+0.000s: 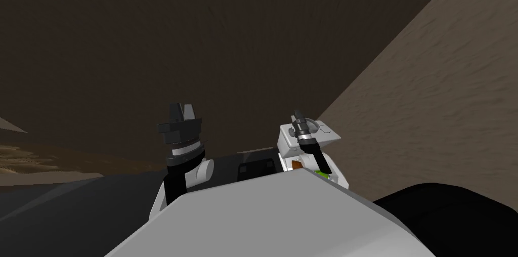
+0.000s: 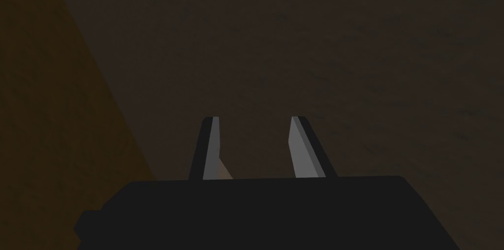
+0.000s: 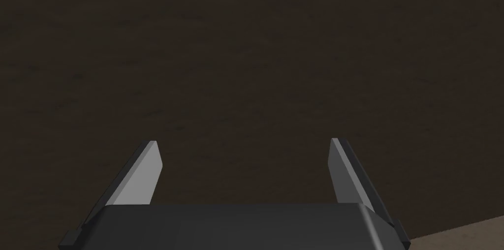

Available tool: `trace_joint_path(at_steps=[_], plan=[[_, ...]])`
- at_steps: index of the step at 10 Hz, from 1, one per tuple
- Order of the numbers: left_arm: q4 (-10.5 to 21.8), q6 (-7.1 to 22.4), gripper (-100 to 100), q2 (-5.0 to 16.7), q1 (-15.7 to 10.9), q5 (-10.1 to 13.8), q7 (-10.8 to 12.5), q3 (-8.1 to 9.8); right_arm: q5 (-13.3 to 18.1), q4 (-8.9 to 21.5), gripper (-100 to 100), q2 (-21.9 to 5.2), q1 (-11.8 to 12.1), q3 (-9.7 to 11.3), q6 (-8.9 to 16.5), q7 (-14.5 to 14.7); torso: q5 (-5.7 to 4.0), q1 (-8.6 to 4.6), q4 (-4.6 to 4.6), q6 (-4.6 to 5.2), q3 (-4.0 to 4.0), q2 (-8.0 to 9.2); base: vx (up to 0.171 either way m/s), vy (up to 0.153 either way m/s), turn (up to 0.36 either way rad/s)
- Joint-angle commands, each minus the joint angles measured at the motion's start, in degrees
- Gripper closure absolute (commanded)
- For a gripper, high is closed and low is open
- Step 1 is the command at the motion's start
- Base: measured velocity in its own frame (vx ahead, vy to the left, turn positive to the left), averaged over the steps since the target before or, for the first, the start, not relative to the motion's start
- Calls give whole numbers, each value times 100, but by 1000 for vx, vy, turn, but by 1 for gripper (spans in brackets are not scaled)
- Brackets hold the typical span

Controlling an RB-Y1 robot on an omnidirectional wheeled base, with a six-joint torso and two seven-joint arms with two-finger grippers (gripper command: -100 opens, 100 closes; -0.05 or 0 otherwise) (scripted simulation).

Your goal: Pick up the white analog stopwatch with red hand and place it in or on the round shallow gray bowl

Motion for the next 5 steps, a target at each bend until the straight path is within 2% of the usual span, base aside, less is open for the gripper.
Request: trace_joint_path(at_steps=[1,3,4,5], plan=[[0,0,0,0,0,0,0,0,164,203,-100,-222,80,-102,123,50,0,0,0,0,0,0,-176,46,129],[0,0,0,0,0,0,0,-1,374,485,-100,-479,228,-222,219,101,3,14,0,-3,-4,-9,-154,95,159],[0,0,0,0,0,0,0,-1,374,485,-100,-479,228,-222,219,101,4,18,0,-2,-1,-2,-115,49,43],[0,0,0,0,1,0,0,0,480,628,-100,-605,302,-281,268,126,2,3,-1,0,-7,-16,-86,45,111]])
